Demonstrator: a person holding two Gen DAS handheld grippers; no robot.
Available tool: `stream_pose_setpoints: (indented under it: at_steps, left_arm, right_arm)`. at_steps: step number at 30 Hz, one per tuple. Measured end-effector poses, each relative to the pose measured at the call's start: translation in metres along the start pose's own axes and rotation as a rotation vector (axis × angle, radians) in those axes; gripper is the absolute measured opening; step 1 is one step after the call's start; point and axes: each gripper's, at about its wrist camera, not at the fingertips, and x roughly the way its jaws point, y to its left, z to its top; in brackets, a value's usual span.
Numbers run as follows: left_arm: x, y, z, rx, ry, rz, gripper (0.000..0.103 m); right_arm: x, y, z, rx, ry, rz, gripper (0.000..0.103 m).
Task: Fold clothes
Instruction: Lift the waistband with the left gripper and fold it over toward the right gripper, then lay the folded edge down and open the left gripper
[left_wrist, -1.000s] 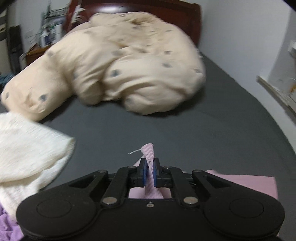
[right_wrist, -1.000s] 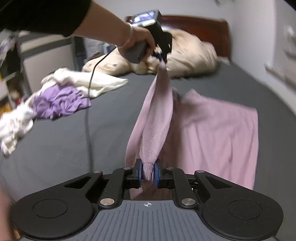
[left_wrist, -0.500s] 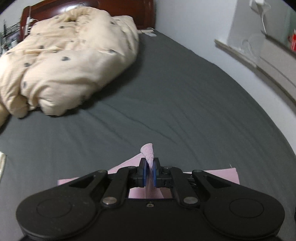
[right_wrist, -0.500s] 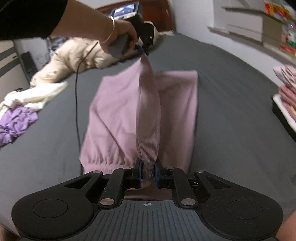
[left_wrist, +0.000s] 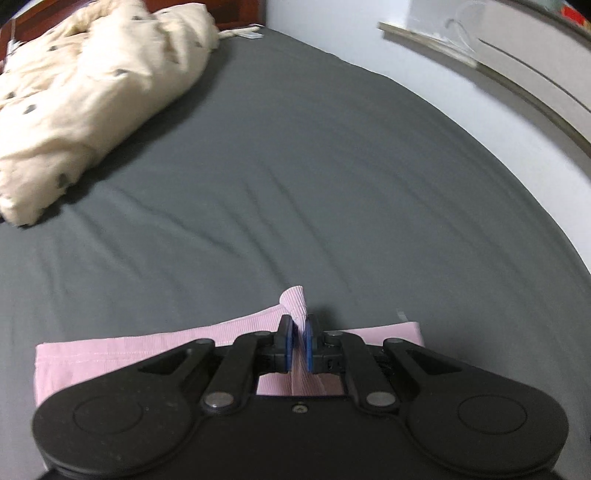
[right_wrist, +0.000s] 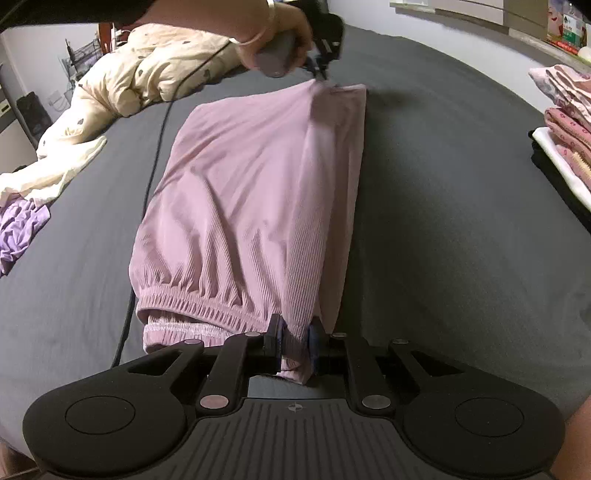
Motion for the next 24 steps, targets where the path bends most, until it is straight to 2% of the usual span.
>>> stream_pose_setpoints:
  at_steps: [10,18,21,22,24]
  left_arm:
    - [0.016,-0.049,-0.003,0.066,0.025,-0.030,0.007]
    - [0.023,-0.060,-0.003,0.099,0.046,-0.012,0.009]
    - [0.028,-0.061,-0.003,0.096,0.042,-0.009,0.020]
    - [0.027,-0.061,-0.001,0.093,0.035,-0.014,0.030]
    - [0.020,-0.061,0.002,0.080,0.008,-0.037,0.043]
  right_arm:
    - [0.008,-0.001,0.003,0.004,0.014,0.020,0.014]
    - [0.009,-0.006,0.008,0.054,0.028,0.049,0.014]
    - [0.009,-0.004,0.008,0.032,0.026,0.040,0.014]
    - [0.010,-0.003,0.008,0.028,0.025,0.039,0.014]
    - [0.008,-0.004,0.008,0.027,0.024,0.041,0.014]
